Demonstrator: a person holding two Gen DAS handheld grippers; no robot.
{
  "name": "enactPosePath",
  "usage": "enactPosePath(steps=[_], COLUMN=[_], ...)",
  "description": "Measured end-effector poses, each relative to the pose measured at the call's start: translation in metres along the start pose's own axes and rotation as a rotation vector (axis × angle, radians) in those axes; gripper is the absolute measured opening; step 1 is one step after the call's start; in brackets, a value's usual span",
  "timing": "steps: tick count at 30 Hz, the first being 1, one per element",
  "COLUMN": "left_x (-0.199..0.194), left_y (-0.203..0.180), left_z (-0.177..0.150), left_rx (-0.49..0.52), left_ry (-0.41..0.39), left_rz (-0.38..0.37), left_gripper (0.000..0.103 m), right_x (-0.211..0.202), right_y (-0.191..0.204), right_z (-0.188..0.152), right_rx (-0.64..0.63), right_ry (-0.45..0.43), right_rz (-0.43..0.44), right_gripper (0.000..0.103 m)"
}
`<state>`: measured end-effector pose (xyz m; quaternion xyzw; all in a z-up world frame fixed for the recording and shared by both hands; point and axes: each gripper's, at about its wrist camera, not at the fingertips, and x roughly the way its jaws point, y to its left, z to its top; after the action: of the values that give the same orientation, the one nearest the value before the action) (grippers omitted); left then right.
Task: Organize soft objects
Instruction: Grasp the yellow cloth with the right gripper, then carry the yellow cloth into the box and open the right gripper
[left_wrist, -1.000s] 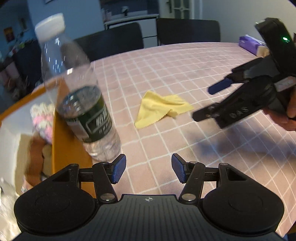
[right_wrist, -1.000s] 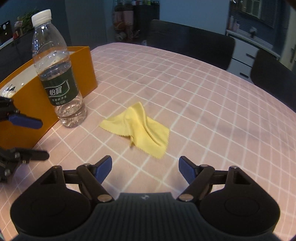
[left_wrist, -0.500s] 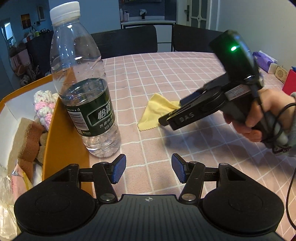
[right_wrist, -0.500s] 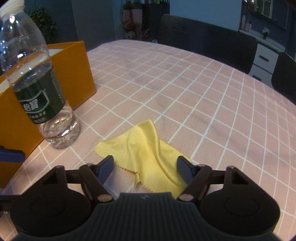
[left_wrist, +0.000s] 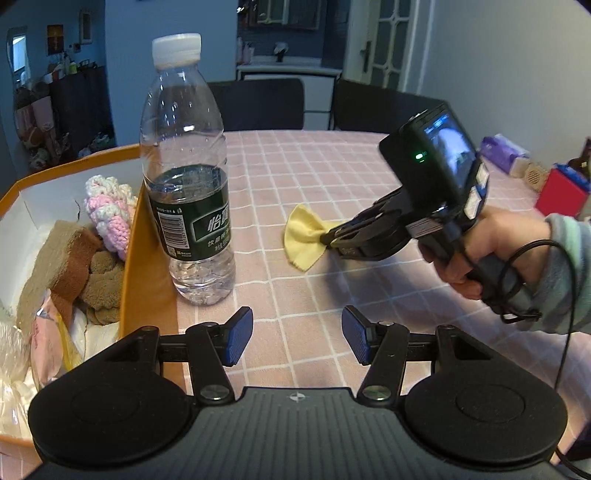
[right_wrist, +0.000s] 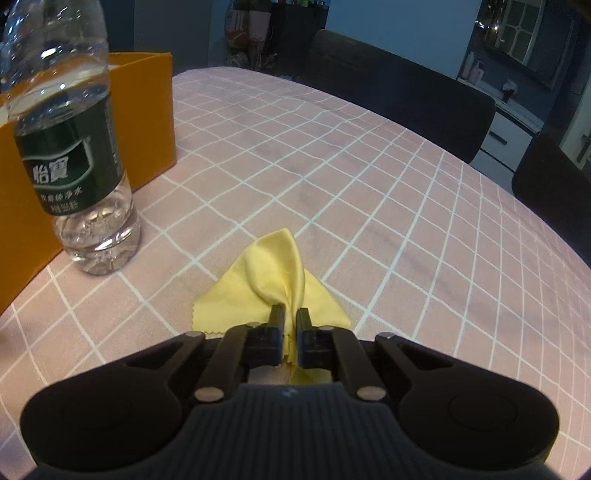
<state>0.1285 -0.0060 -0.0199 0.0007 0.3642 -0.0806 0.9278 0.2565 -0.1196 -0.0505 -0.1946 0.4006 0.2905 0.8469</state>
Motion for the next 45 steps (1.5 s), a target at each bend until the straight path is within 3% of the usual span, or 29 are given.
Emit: enactPosePath(steps=[10,16,21,29,39,45], left_x=[-0.062,-0.096,-0.116,-0.117,-0.112,-0.113], left_y=[0.016,0.041,0.071,0.113,0.125,0.13], left_z=[-0.009,-0.02,-0.027,-0.03,-0.032,-0.039], left_rx=[-0.034,-0.071,-0.122,-0.201,-0.218,-0.225], left_ry=[-0.161,-0.235,-0.268,-0.23,-0.196,-0.193], left_rz=[-0.039,0.016,0.104,0.216,0.243,0.241], left_gripper=[0.066,0.066,0.065,0.063,0.062,0.062], right_x=[-0.1,-0.16,-0.186,-0.169,-0.108,-0.097], right_y=[0.025,0.065,0.102,0.146,0.176,0.179], right_z=[0.0,0.009,0.022,0.049,0.063,0.055], right_rx=[0.08,0.035,0.007,0.071,0.125,0.131], right_ry=[-0.087,-0.196,-0.273,-0.282,-0.187,-0.181], right_rz=[0.065,0.086,0.15,0.253,0.274,0.272], right_gripper=[0.004,0.004,0.004,0.004,0.006,0.017])
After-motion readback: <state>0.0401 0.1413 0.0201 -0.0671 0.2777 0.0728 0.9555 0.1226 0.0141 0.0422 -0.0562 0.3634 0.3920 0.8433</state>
